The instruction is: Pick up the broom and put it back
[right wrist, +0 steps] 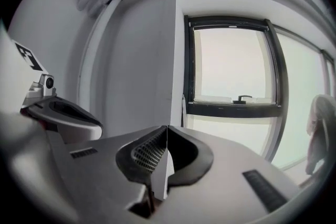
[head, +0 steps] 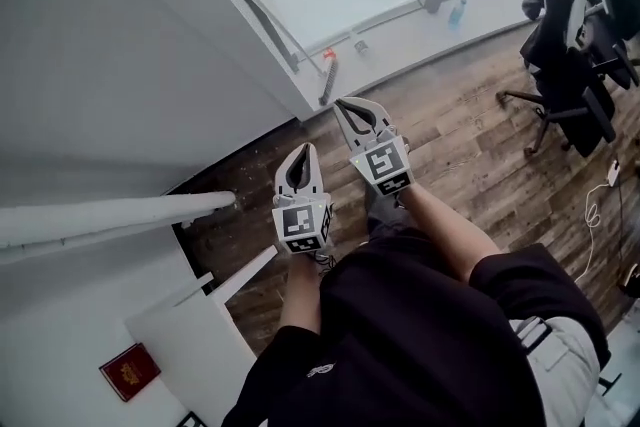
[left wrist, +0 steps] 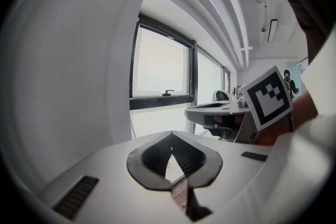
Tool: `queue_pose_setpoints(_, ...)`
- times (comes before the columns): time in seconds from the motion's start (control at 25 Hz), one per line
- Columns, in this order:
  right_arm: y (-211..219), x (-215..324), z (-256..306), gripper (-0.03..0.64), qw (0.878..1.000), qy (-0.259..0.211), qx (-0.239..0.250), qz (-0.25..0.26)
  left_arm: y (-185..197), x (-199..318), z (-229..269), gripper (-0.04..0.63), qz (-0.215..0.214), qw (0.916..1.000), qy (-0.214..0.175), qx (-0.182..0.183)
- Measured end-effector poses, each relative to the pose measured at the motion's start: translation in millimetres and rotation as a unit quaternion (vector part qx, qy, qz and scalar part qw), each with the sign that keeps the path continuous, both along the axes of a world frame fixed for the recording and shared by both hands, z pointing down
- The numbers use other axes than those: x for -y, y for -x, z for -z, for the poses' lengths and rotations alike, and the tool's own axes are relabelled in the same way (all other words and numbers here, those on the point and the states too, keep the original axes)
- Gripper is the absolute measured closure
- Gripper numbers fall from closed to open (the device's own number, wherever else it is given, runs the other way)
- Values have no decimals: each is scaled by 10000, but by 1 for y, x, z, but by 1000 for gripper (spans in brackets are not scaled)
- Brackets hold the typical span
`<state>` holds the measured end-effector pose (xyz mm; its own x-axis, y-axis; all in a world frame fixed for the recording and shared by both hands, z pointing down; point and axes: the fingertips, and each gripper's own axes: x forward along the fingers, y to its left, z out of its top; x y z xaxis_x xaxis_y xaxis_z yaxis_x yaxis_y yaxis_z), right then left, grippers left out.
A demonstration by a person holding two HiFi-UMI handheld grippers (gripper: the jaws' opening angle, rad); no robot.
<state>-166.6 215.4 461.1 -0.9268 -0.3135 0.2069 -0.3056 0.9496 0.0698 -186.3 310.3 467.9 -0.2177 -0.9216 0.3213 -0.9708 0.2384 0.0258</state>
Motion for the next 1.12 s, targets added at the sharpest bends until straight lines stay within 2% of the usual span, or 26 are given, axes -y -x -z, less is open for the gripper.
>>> queue_pose_setpoints(0.08, 22, 37, -10, 594, 10000, -4, -95, 9, 26, 41, -11, 594, 125, 9997, 77, -194)
queue_pose_setpoints(0.2, 49, 89, -24, 594, 9998, 51, -168, 23, 56, 102, -34, 594, 239, 9971, 188, -697)
queue_pose_setpoints(0.28, 63, 121, -37, 594, 9992, 97, -389, 54, 70, 141, -54, 594, 271, 9951, 332, -892)
queue_pose_setpoints(0.36, 78, 153, -53, 594, 9984, 266, -489, 14, 84, 176, -71, 594, 307, 9936, 476, -982)
queue_pose_setpoints(0.52, 111, 202, -89, 594, 9986, 450, -266, 39, 115, 227, -96, 594, 336, 9924, 652, -984)
queue_pose_setpoints(0.76, 169, 240, -164, 593, 9931, 646, -706, 679, 153, 273, -121, 594, 464, 9896, 841, -1072)
queue_pose_setpoints(0.92, 221, 252, -200, 586, 9891, 583, -767, 1115, 171, 285, -126, 594, 475, 9893, 929, -1015)
queue_pose_setpoints(0.96, 235, 253, -209, 568, 9875, 577, -794, 1231, 177, 285, -128, 594, 505, 9890, 960, -1009)
queue_pose_setpoints(1.04, 263, 252, -227, 480, 9836, 669, -818, 1460, 187, 285, -131, 594, 576, 9880, 1030, -1000)
queue_pose_setpoints(1.12, 288, 255, -242, 468, 9803, 748, -842, 1621, 193, 288, -135, 595, 654, 9870, 1064, -1015)
